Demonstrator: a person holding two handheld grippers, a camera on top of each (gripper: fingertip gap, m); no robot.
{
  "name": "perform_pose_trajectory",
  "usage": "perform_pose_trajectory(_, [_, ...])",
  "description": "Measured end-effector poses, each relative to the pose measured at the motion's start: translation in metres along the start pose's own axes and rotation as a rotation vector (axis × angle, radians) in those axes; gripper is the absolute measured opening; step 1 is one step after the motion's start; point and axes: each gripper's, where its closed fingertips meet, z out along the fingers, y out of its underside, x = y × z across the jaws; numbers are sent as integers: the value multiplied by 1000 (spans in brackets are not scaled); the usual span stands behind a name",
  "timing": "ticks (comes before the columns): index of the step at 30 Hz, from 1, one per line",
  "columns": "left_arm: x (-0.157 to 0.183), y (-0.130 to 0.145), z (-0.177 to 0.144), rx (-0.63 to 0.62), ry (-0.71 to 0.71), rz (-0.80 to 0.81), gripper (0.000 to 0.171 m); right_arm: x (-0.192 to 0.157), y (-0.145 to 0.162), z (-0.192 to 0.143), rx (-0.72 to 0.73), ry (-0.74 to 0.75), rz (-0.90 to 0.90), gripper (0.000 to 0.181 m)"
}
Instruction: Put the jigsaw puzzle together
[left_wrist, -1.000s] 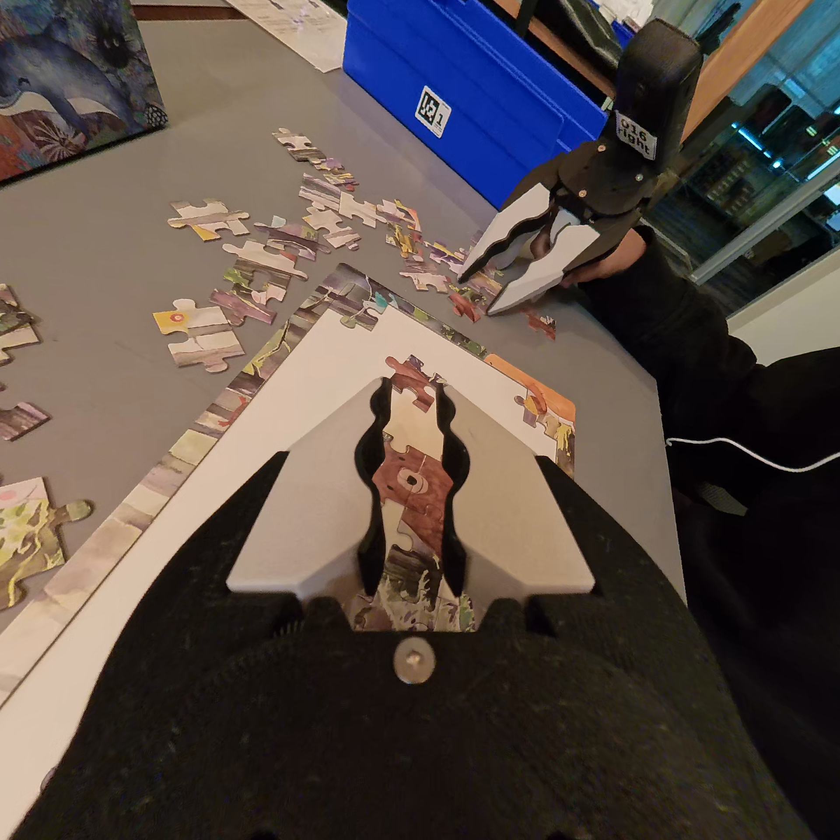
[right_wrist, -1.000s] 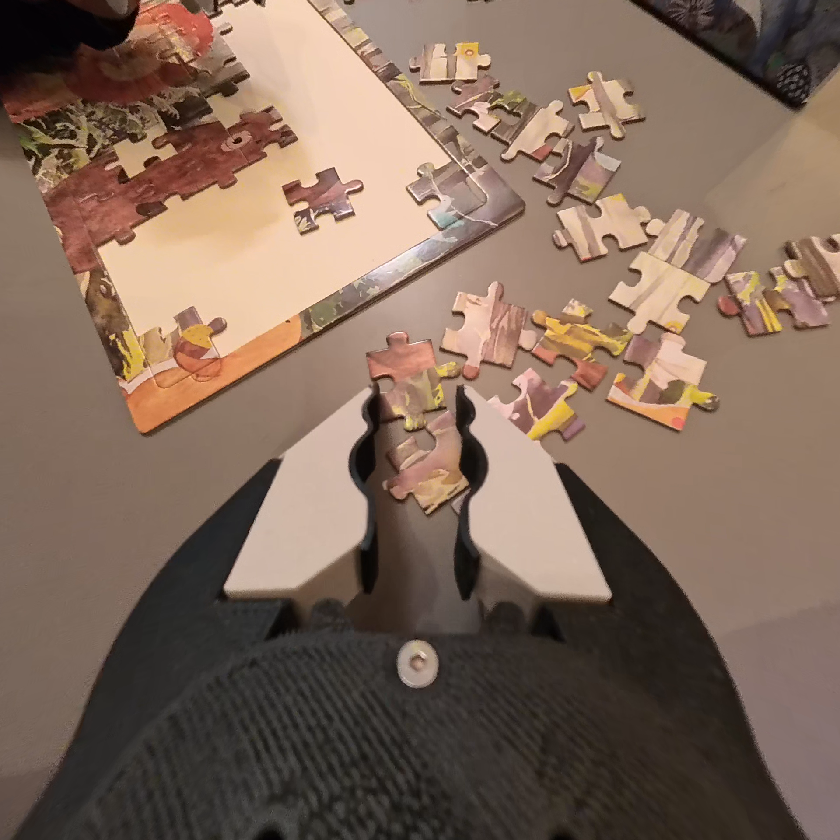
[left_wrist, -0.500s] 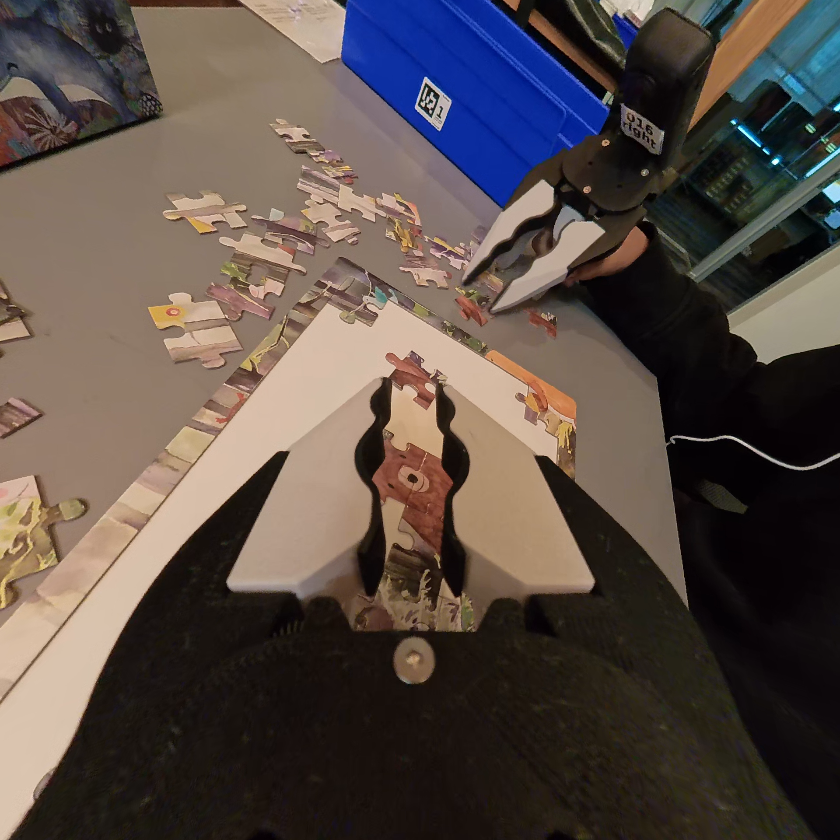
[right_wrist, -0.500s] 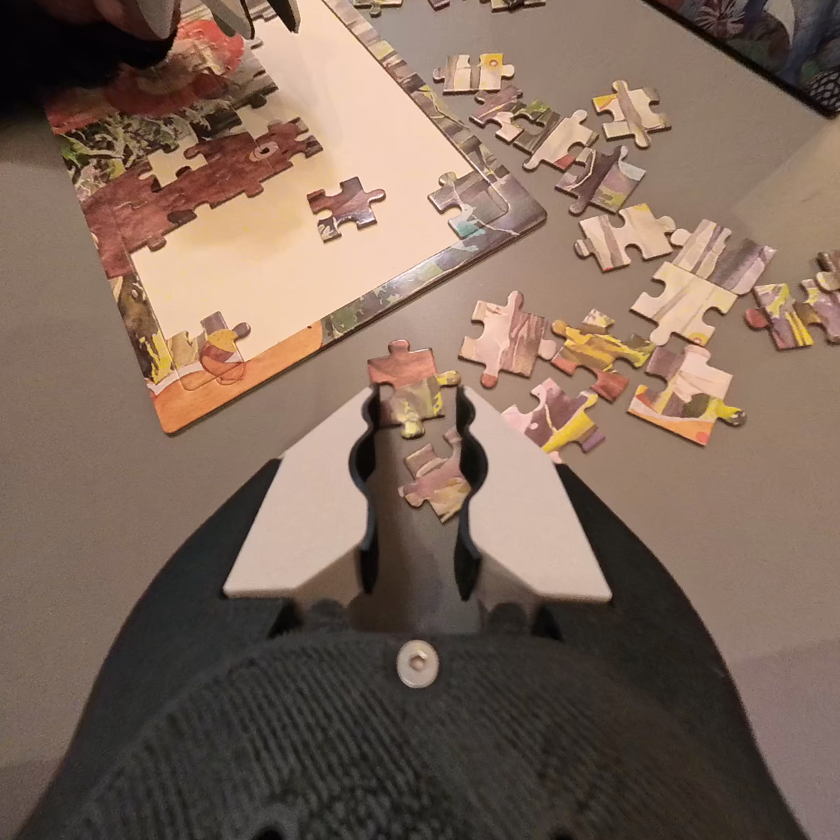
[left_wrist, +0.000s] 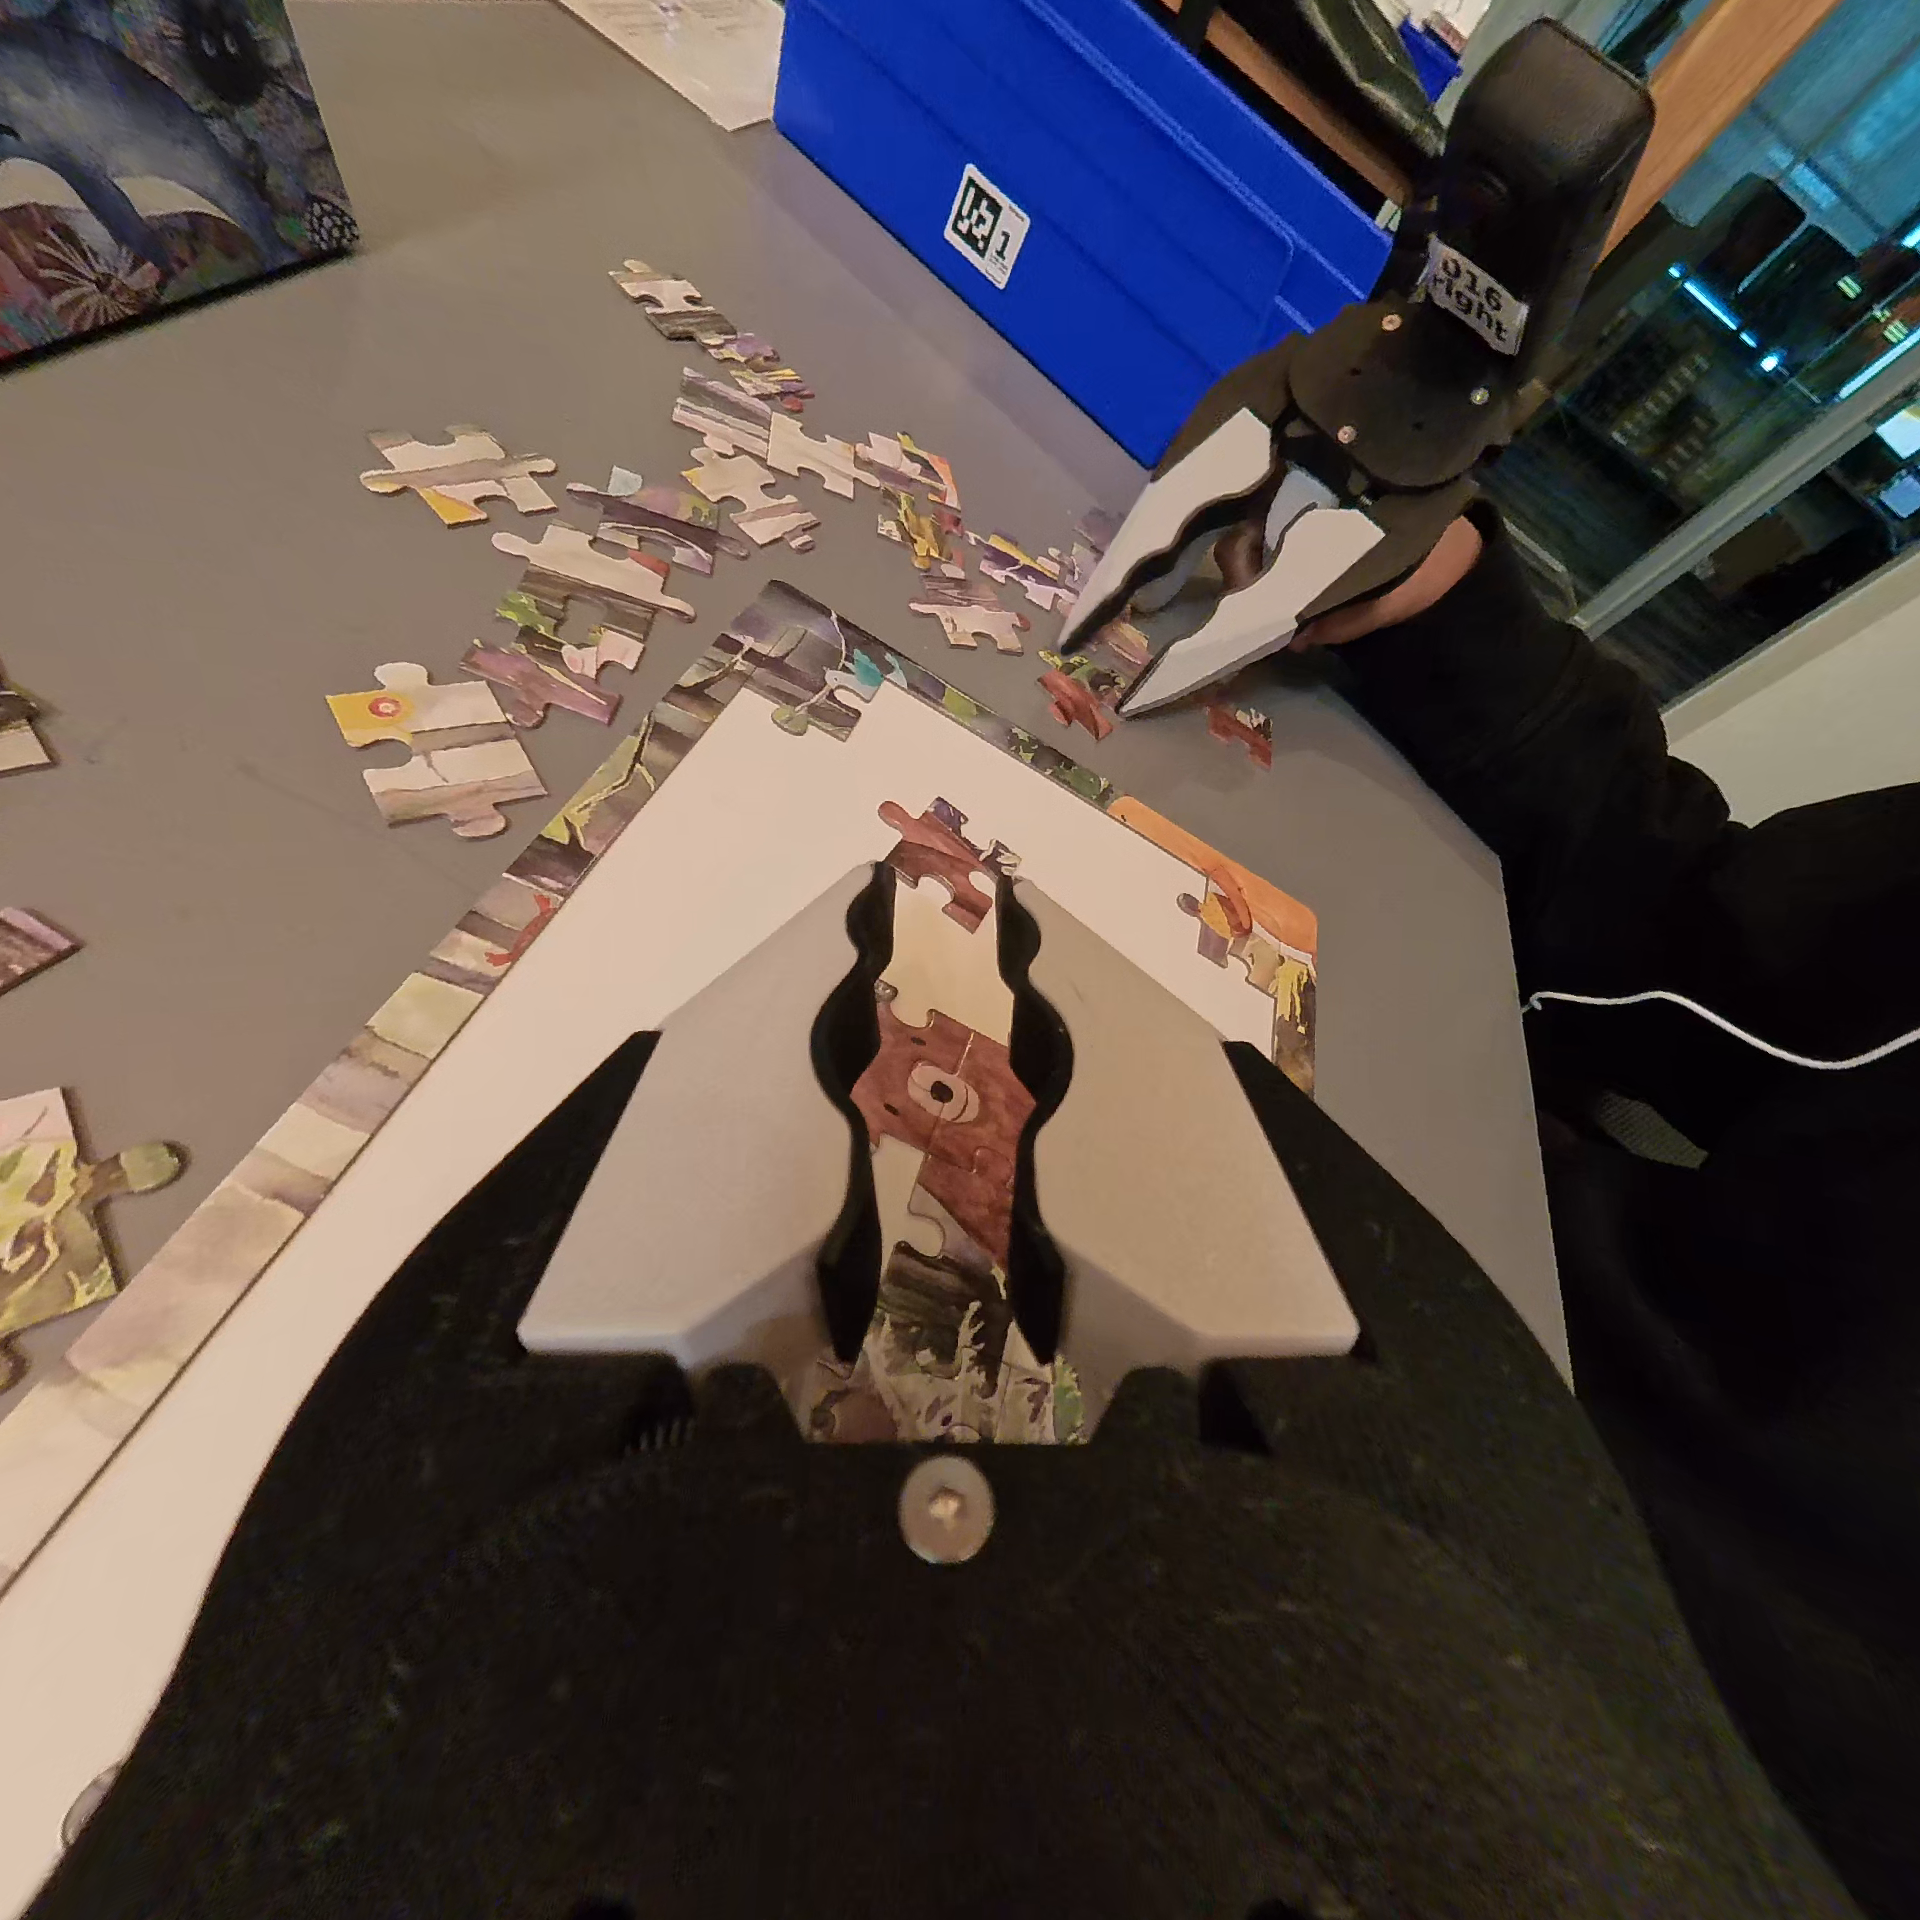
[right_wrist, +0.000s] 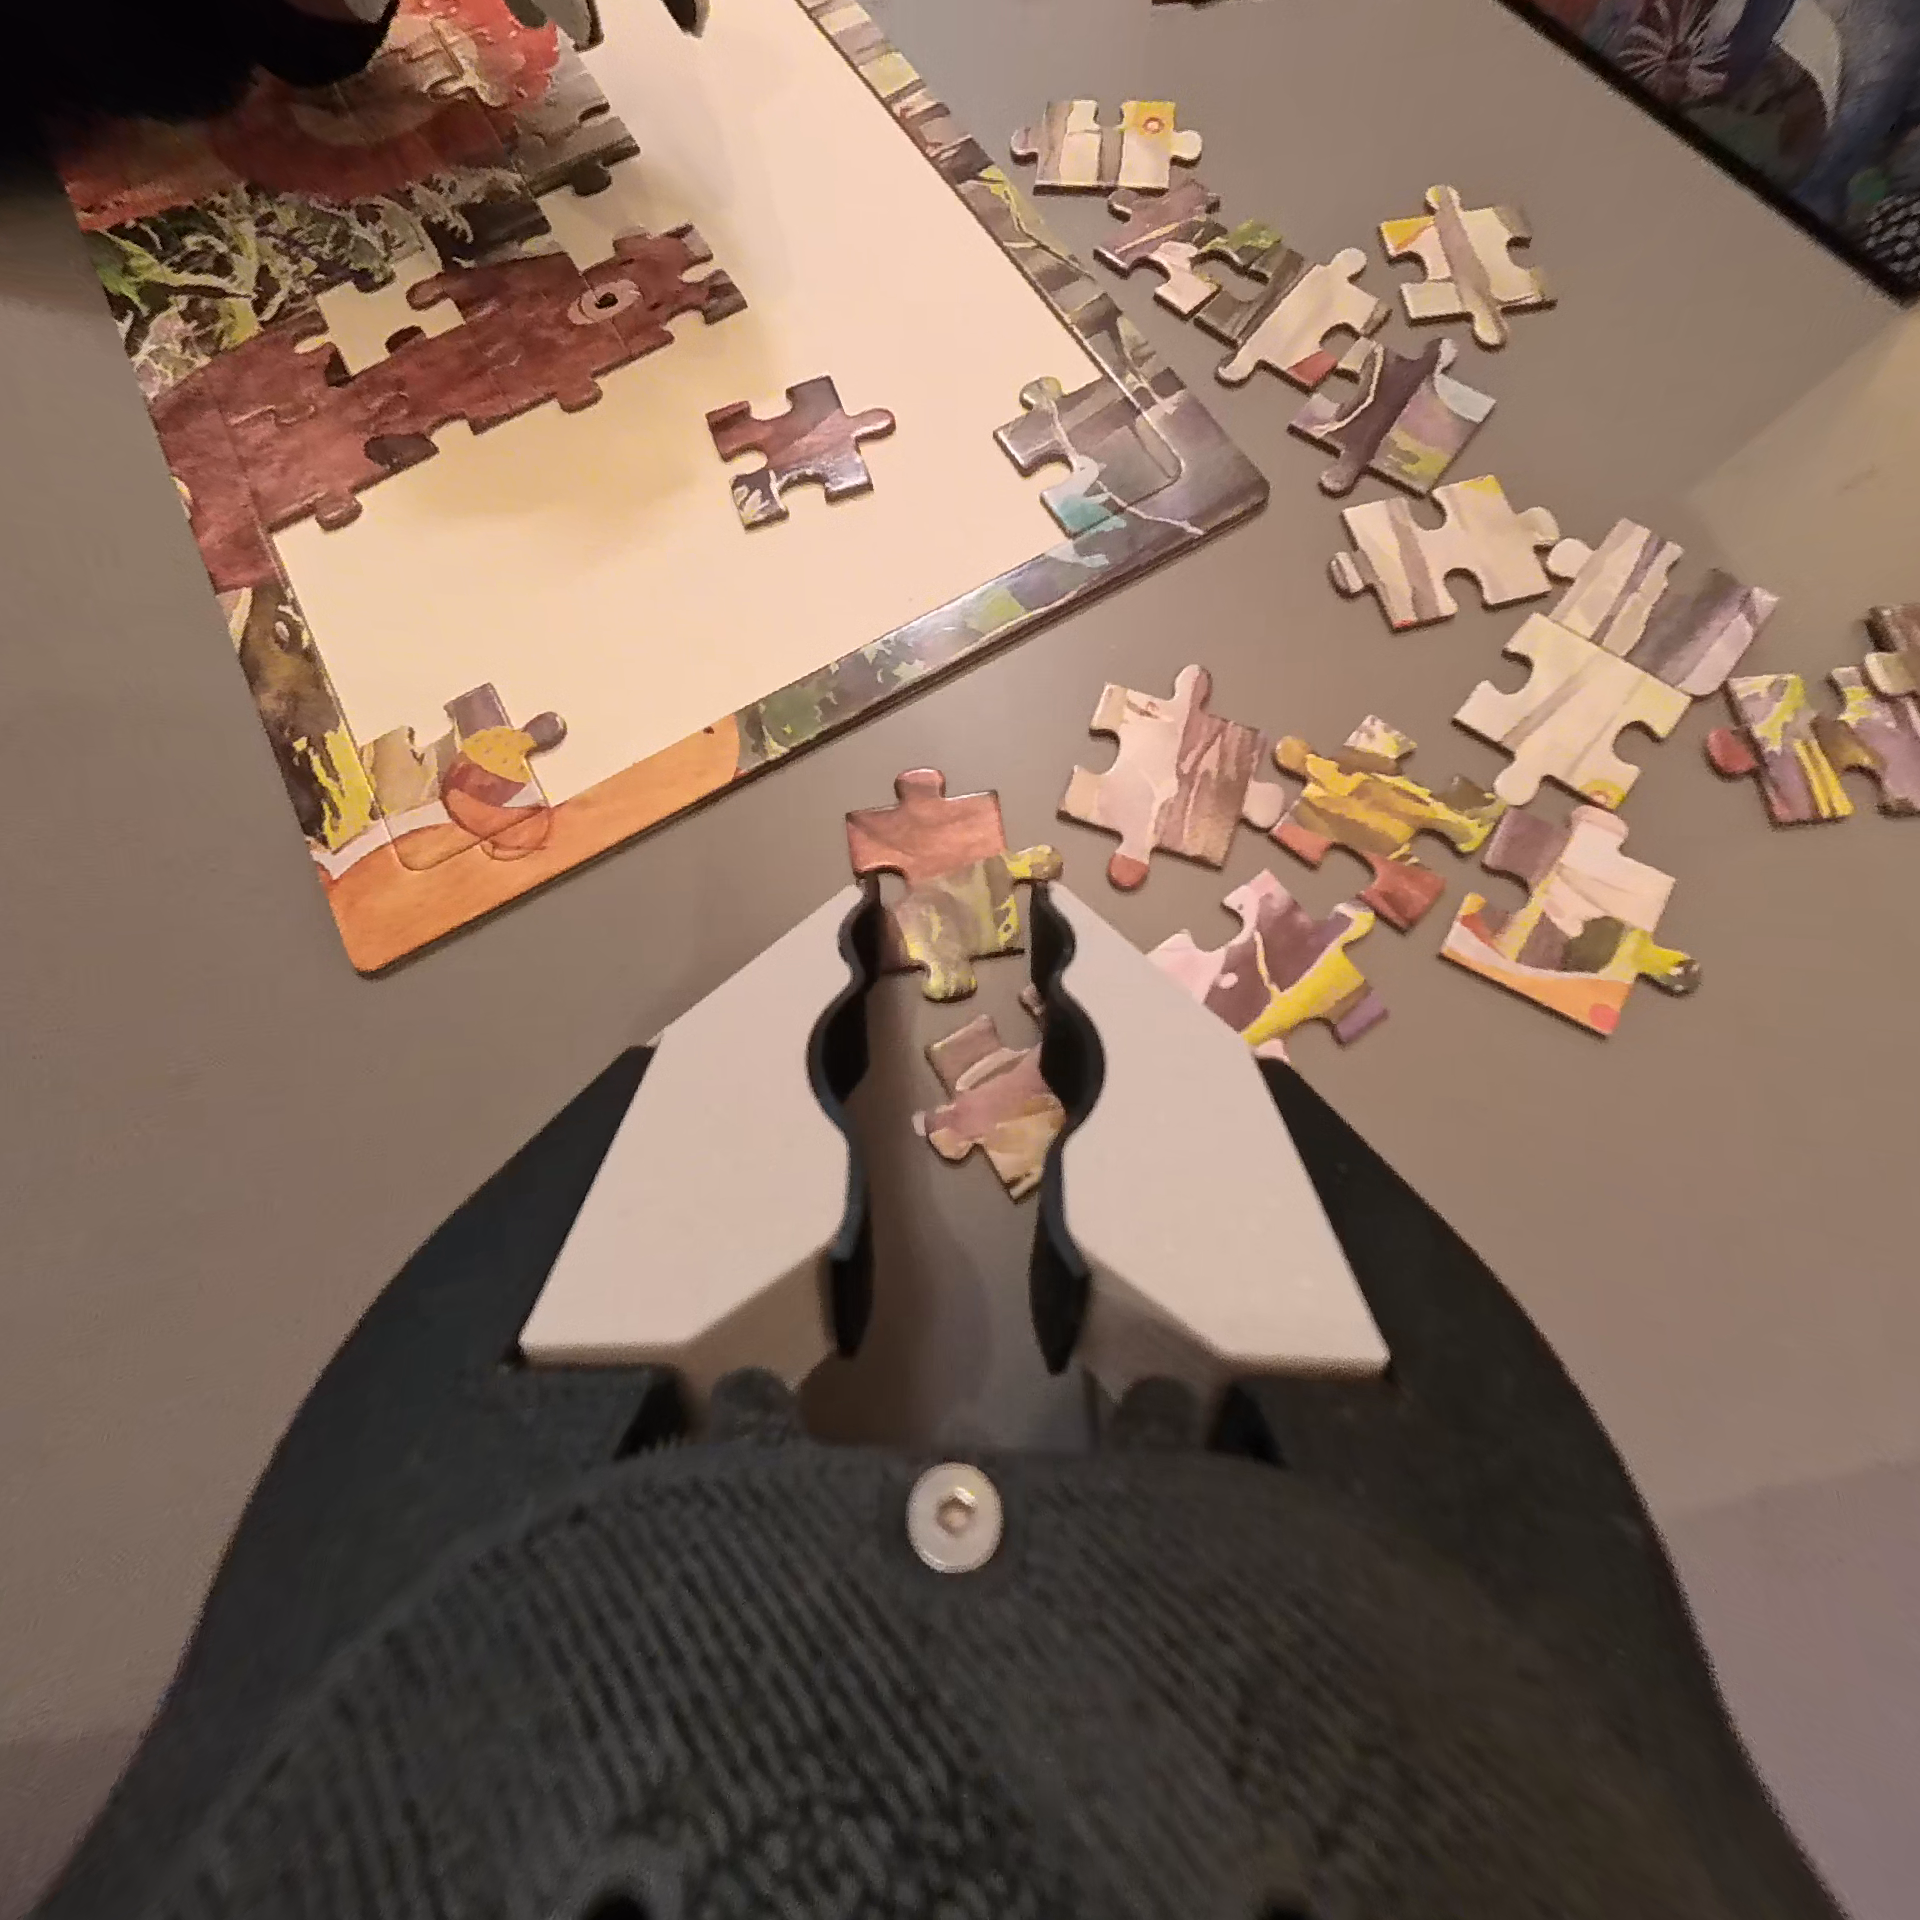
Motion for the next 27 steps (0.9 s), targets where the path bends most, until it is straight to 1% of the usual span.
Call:
perform_pose_trajectory(2, [0,0,0,-1,0,0,17,0,-1,1,-5,10,-11,28])
perform_pose_trajectory(6, [0,0,0,0,-2,2,17,2,-2,4,-22,45,-32,25])
perform_pose_trajectory(10, [-1,-1,-1,5,-6,3,17,-1,-3,5,-24,35,-39,19])
perform_pose_trajectory(16, [-3,-3,-3,14,-15,4,16,-2,-3,5,-34,41,-43,18])
perform_pose_trajectory(27, [-2,-4,-4,20,-16,9,16,-7,-2,3,-32,1,-29,18])
